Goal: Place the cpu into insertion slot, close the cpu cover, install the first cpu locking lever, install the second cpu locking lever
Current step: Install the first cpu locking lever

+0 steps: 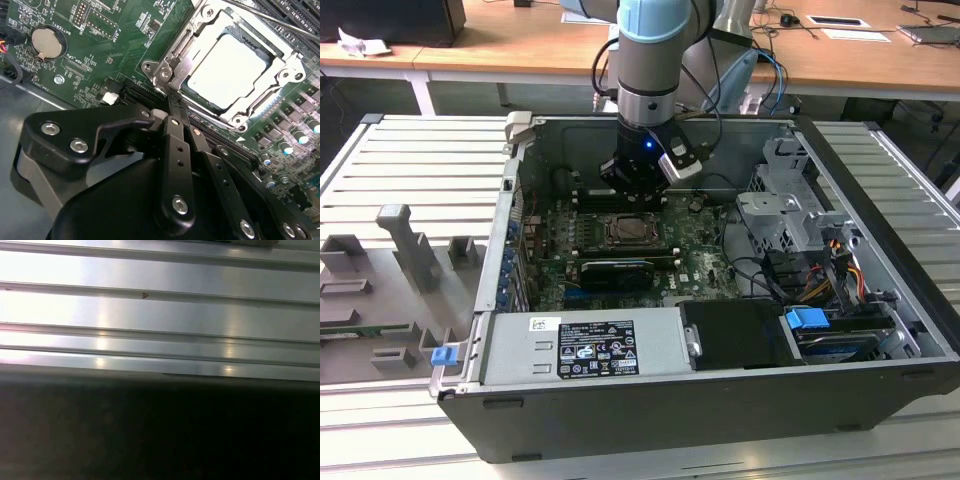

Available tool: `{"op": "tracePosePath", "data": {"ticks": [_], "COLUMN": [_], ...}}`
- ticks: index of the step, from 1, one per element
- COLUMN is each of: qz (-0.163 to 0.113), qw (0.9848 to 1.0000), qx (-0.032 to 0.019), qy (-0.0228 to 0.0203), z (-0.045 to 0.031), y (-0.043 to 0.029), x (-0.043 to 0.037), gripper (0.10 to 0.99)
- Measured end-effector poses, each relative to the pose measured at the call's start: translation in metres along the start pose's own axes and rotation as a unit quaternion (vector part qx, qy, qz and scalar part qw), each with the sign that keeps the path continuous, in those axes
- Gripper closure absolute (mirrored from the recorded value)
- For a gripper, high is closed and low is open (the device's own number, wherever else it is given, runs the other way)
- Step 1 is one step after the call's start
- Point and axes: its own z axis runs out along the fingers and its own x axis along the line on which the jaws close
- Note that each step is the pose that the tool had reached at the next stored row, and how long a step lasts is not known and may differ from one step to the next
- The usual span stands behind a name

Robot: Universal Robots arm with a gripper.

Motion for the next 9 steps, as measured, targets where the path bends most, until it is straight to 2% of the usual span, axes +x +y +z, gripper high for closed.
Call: {"op": "tracePosePath", "data": {"ticks": [4, 9], "qz": [0.000, 0.000], "qw": [1.0000, 1.0000], "qx": [0.0001, 0.0000], "qy": [0.0001, 0.0001], "z": [-0.0098, -0.0099], "y": [0.0004, -0.0016], "x": [-0.0002, -0.0001], "gripper": [0.980, 0.980]}}
